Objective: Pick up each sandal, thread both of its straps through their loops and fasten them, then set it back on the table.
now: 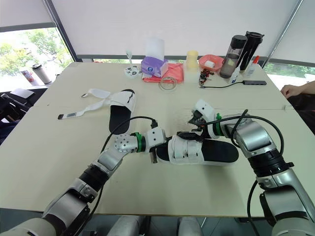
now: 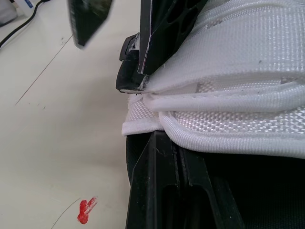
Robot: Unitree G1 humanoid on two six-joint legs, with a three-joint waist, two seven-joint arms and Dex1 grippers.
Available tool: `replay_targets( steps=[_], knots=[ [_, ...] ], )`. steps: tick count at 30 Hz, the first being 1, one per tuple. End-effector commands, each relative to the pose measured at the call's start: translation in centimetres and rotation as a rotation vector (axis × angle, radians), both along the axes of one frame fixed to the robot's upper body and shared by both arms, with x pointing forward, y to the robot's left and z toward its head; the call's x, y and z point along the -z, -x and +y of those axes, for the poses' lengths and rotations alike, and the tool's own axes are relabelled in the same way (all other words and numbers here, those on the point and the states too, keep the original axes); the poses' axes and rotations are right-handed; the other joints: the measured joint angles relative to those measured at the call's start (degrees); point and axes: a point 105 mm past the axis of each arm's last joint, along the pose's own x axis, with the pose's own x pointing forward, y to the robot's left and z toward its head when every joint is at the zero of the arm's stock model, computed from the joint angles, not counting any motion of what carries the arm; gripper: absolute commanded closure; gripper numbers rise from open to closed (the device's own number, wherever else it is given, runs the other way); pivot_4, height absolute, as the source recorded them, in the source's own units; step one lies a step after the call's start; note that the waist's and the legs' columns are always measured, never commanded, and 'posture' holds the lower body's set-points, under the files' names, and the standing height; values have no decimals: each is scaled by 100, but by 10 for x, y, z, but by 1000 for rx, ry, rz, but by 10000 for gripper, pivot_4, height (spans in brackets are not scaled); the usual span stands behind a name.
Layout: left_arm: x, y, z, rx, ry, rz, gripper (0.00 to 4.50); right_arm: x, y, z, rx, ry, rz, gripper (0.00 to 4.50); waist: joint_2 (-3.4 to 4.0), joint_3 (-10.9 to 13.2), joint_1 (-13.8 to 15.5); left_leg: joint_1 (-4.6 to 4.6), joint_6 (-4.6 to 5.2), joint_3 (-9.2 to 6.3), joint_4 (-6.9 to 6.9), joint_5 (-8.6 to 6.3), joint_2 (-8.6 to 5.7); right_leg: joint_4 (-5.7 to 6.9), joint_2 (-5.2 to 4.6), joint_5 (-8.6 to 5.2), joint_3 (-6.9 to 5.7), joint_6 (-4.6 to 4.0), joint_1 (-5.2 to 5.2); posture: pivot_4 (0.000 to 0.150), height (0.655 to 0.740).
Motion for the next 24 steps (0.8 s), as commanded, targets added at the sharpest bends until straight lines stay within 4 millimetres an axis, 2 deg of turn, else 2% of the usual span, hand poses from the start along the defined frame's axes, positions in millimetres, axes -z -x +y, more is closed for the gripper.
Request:
replay_targets(
  steps=[1, 3, 5, 8, 13, 15, 18, 20, 24],
  knots=[
    [62, 4, 29, -91, -188, 167, 45000, -26, -10, 1, 34, -89, -146, 1000, 0, 0, -1, 0, 0, 0, 0, 0, 0, 0, 0, 0, 0, 0, 0, 1500, 7400],
    [62, 4, 29, -91, -188, 168, 45000, -44, -10, 5, 38, -203, -193, 1000, 2, 1, -3, 0, 0, 0, -1, 0, 0, 1, 0, 1, 1, 0, -1, 1500, 7400],
    [62, 5, 30, -91, -187, 167, 45000, -71, 1, 3, 67, -436, -164, 1000, 0, 3, 10, 0, 0, -1, 0, 0, -2, 5, 0, 1, 2, 2, -1, 1500, 7400],
    [60, 6, 31, -87, -178, 151, 45000, -82, 26, -3, 64, -604, -63, 1000, -2, 1, 54, 0, 1, -4, 1, 1, -1, 6, 1, 7, 3, 12, -1, 1500, 7400],
    [45, 4, 31, -79, -85, 125, 45000, -72, 55, -28, 158, -654, 54, 1000, 0, 2, 71, 2, 0, -4, -5, 0, 2, 5, 2, -2, 9, -4, -5, 1500, 7400],
    [23, 5, 33, -66, 18, 133, 45000, -60, 65, -37, 201, -605, 89, 1000, 10, 6, 21, -1, 0, 2, -9, 0, 2, 5, 2, -3, 19, -5, -9, 1500, 7400],
    [-11, 17, 50, -38, 150, 184, 45000, -44, 83, -46, 233, -599, 182, 1000, 13, 13, -70, -52, 6, 2, -8, 4, 3, 23, 5, -2, 20, -3, -61, 1500, 7400],
    [-22, 26, 61, -34, 176, 216, 45000, -38, 90, -50, 245, -622, 231, 1000, 33, 26, -141, -66, 18, 2, -10, 11, 3, 36, 5, 2, 22, 3, -100, 1500, 7400],
    [-41, 42, 80, -27, 221, 274, 45000, -25, 95, -55, 279, -656, 316, 1000, 61, 62, -155, -64, 19, 4, -20, 12, 2, 40, 4, 9, 21, 15, -107, 1500, 7400]
  ],
)
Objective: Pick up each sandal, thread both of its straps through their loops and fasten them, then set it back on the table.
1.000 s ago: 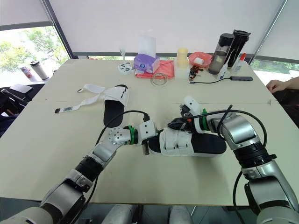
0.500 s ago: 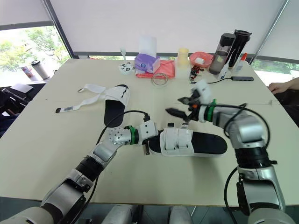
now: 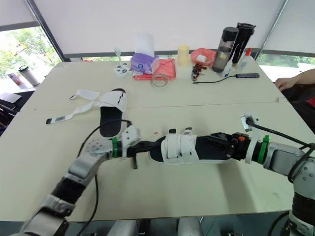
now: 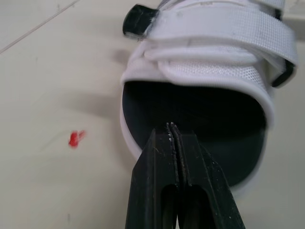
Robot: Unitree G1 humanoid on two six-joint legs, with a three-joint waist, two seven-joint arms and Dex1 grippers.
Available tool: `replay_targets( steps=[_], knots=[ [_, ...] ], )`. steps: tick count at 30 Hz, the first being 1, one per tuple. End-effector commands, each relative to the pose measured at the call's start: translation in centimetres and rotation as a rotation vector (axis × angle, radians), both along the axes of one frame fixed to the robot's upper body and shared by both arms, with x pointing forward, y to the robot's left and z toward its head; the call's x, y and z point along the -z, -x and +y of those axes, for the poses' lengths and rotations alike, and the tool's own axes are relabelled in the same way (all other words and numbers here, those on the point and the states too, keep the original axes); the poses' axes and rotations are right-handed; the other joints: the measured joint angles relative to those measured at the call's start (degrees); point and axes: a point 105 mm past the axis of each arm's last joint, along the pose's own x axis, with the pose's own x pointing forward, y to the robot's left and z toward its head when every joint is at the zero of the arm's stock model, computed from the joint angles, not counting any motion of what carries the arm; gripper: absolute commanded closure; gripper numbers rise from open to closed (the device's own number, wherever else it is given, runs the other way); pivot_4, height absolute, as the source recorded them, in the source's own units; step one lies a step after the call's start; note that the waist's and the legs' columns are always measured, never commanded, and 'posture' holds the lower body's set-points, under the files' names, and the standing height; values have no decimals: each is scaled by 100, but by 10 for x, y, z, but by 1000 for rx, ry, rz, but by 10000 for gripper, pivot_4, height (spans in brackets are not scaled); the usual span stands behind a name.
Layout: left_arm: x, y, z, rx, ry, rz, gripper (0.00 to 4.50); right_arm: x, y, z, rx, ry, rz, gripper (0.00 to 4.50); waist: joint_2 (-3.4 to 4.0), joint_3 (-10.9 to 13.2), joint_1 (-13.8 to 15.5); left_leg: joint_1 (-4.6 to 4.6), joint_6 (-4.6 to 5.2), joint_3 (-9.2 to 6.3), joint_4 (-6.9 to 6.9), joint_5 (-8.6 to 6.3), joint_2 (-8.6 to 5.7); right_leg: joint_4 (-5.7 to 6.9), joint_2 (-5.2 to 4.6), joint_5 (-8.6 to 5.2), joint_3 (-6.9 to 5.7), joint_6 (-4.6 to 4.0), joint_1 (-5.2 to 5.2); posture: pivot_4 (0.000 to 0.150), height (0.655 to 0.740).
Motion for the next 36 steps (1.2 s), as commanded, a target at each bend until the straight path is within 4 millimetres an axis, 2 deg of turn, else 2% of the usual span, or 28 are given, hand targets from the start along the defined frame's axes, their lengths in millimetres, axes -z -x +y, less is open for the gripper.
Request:
replay_targets(
  steps=[1, 4, 7, 10, 13, 21, 23, 25, 31, 36],
  knots=[
    [-24, 14, 9, 23, 72, 33, 45000, -4, 5, -1, -13, -50, 17, 1000, 9, 21, 14, 0, 0, 0, 1, 0, 0, 0, 0, 0, 0, 0, 0, 1500, 7400],
    [-33, 22, 17, 26, 80, 50, 45000, -1, 7, 2, -35, -101, 57, 1000, 9, 61, 54, -1, 0, 0, 13, 0, -1, -1, -2, -10, 0, -19, 5, 1500, 7400],
    [-48, 31, 31, 33, 102, 82, 36233, 6, 10, 15, -112, -199, 148, 0, -5, 82, 83, 0, -1, 2, 17, 0, -2, -8, -4, -10, 1, -23, 3, 1500, 7400],
    [-56, 34, 36, 18, 98, 73, 21457, 9, 10, 21, -150, -229, 188, 0, 11, 96, 120, 0, -1, 3, 16, 0, -2, -9, -5, -10, 3, -23, -5, 1500, 7400],
    [-59, 34, 39, -18, 81, 55, 7255, 10, 2, 29, -178, -281, 214, 0, 11, 103, 140, -1, -1, 9, 15, 0, -2, -9, -6, -10, 5, -22, -2, 1500, 7400],
    [-56, 37, 38, -46, 81, 51, 7255, 18, -17, 52, -213, -302, 255, 0, 4, 114, 139, -2, -3, 10, 14, 1, -3, -8, -5, -9, 7, -21, 0, 1500, 7400],
    [-51, 39, 39, -56, 76, 56, 6723, 19, -25, 54, -202, -292, 255, 5314, 4, 114, 138, -2, -3, 13, 15, 1, -4, -9, -5, -8, 10, -21, -1, 1500, 7400],
    [-49, 39, 39, -60, 76, 59, 6723, 18, -28, 56, -201, -290, 253, 13398, 3, 115, 136, -1, -3, 15, 15, 1, -4, -8, -5, -8, 12, -21, -2, 1500, 7400],
    [-44, 40, 36, -61, 75, 65, 6723, 13, -30, 60, -216, -288, 239, 43623, 5, 116, 138, -2, -4, 16, 14, 2, -4, -6, -4, -7, 13, -20, 0, 1500, 7400],
    [-45, 42, 33, -44, 79, 61, 6723, 6, -29, 57, -202, -293, 201, 44723, 5, 117, 137, -1, -5, 16, 14, 2, -4, -4, -3, -6, 14, -18, -1, 1500, 7400]
  ],
)
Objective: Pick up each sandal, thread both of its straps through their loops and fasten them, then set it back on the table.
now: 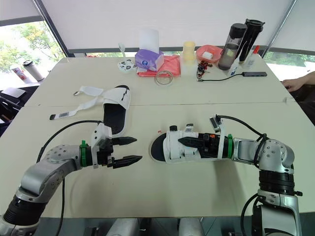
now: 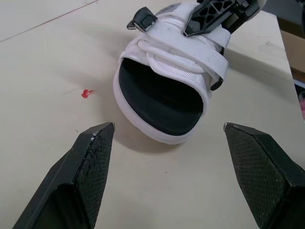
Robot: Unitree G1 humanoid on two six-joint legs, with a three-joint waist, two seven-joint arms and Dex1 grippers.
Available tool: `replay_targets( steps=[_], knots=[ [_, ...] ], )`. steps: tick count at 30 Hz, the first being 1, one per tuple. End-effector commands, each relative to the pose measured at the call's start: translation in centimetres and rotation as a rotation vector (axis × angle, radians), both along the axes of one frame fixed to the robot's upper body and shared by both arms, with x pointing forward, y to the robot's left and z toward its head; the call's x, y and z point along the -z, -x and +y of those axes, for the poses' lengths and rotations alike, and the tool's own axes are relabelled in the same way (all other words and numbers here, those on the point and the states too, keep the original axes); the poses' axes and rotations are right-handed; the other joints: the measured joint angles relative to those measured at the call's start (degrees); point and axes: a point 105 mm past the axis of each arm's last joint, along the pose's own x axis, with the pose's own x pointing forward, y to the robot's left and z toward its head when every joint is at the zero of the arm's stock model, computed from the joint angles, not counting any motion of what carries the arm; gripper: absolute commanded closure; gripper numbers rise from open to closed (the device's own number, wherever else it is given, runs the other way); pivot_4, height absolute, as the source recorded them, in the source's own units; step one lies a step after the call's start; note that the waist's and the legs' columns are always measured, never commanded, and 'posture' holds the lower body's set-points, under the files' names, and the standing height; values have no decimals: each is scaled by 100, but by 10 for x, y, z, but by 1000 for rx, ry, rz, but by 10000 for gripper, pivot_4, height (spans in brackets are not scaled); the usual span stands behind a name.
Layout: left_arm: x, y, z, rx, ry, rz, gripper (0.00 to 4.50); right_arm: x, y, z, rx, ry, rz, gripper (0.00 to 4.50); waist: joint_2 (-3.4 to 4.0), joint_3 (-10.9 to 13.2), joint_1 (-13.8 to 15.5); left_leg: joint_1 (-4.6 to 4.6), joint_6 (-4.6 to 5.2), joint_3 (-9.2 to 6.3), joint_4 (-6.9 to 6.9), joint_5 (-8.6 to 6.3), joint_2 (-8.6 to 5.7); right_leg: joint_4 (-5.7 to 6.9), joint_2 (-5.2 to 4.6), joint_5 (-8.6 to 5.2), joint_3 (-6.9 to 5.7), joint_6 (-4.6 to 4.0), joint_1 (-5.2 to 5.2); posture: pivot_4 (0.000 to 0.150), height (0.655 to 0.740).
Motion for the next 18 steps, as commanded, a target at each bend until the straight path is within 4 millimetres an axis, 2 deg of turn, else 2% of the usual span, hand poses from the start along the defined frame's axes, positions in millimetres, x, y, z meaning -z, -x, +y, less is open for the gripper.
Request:
replay_targets(
  steps=[1, 5, 7, 10, 13, 15, 18],
  knots=[
    [-12, 4, -7, 36, 15, -63, 6723, -24, -4, -6, 52, -37, -111, 44723, 0, 0, 1, 0, 0, 0, 0, 0, 0, 0, 0, 0, 0, 1, 0, 1500, 7400],
    [-26, -2, -16, 37, 55, -108, 6723, -59, -30, -40, 393, -139, -255, 44723, 0, 1, 17, -2, -4, -1, 3, 2, -2, 1, -1, 6, 0, 9, 2, 1500, 7400],
    [-31, -4, -21, 37, 76, -115, 6723, -70, -42, -60, 637, -179, -289, 44723, 0, 1, 7, -1, -6, -1, 3, 4, -4, 1, -1, 9, 1, 11, 4, 1500, 7400],
    [-35, -7, -27, 41, 94, -123, 6723, -78, -46, -86, 914, -243, -267, 44723, 1, 1, -1, -1, -11, 0, 0, 8, -4, 14, 0, 11, 2, 16, -3, 1500, 7400],
    [-37, -15, -32, 30, 103, -146, 6723, -76, -47, -110, 1189, -294, -197, 44723, 3, 0, -7, 0, -20, 1, -9, 14, -4, 31, 5, 12, 4, 16, -13, 1500, 7400],
    [-39, -21, -36, 24, 115, -160, 6723, -69, -51, -117, 1315, -308, -136, 44723, 3, 1, -16, 1, -31, 1, -9, 21, -4, 65, 10, 11, 6, 16, -29, 1500, 7400],
    [-43, -29, -43, 9, 139, -175, 6723, -61, -64, -116, 1423, -319, -82, 44723, 16, 7, -54, 10, -44, 6, -6, 34, -2, 98, 20, 10, 8, 14, -37, 1500, 7400]
  ],
)
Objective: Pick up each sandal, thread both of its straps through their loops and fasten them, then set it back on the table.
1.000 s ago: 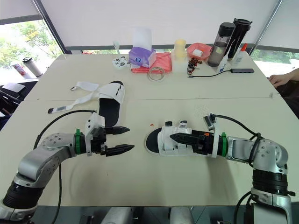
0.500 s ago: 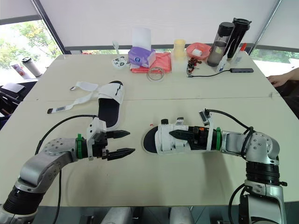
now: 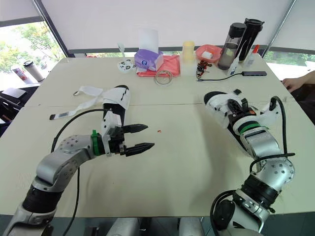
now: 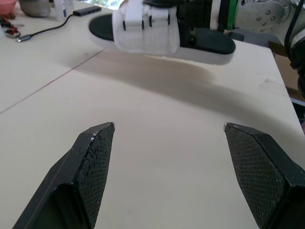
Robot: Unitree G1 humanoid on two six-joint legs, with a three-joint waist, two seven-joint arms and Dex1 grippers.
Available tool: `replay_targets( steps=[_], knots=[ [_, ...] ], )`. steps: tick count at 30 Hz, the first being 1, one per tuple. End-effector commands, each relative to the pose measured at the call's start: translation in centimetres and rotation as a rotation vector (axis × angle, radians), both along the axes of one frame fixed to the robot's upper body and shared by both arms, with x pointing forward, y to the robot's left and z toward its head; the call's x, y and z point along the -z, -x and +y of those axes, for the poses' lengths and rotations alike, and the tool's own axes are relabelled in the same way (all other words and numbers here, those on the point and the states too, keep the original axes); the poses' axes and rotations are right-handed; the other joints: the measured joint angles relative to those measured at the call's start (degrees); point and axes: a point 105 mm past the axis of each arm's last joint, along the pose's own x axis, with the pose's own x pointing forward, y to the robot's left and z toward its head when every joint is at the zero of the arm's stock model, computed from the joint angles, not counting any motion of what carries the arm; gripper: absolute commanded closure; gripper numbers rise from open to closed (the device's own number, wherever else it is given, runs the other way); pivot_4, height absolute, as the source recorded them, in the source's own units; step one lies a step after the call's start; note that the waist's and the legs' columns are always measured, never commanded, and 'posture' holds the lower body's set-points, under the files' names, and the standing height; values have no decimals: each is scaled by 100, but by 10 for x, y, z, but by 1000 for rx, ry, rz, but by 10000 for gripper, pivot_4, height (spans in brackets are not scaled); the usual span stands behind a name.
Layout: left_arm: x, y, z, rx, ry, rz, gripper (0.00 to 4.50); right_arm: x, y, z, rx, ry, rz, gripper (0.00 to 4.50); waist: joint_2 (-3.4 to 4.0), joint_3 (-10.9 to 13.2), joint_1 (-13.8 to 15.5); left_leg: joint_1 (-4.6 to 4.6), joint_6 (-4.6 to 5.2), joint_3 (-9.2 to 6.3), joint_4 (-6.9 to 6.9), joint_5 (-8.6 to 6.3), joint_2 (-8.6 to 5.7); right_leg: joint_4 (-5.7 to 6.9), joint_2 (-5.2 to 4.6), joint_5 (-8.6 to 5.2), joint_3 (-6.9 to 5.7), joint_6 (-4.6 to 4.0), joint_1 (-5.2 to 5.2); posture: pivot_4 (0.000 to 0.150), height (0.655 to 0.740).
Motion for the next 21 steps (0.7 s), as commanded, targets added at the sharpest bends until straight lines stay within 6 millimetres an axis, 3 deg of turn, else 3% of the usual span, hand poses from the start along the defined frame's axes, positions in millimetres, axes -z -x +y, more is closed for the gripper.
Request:
replay_targets(
  steps=[1, 7, 13, 16, 21],
  knots=[
    [-10, -5, -8, -3, 24, -54, 6723, -18, -10, -1, 106, -10, -50, 44723, 5, 2, -56, 0, 0, 0, 1, 7, 0, 6, 2, 0, 1, 0, -2, 1500, 7400],
    [-8, -7, -12, -15, 38, -53, 6723, -8, -26, -3, 139, -11, -38, 44723, 7, 3, -148, 8, 5, 4, 2, 17, 4, 28, 15, 1, 9, -2, -3, 1500, 7400],
    [-3, -7, -10, -48, 39, -40, 6723, 4, -34, 19, 50, 5, -21, 44723, 10, 3, -150, 8, 5, 4, 1, 18, 8, 32, 21, 1, 17, -2, -5, 1500, 7400],
    [-2, -7, -10, -61, 45, -37, 6723, 1, -36, 17, 67, 23, -45, 32858, 10, 3, -138, 8, 3, 4, 3, 18, 8, 35, 22, 1, 17, -2, -6, 1500, 7400],
    [-1, -5, -8, -68, 43, -34, 6723, 4, -35, 12, 92, 90, -20, 6554, 10, 3, -116, 8, 3, 3, 8, 19, 7, 35, 22, 1, 19, -2, -4, 1500, 7400]
  ],
)
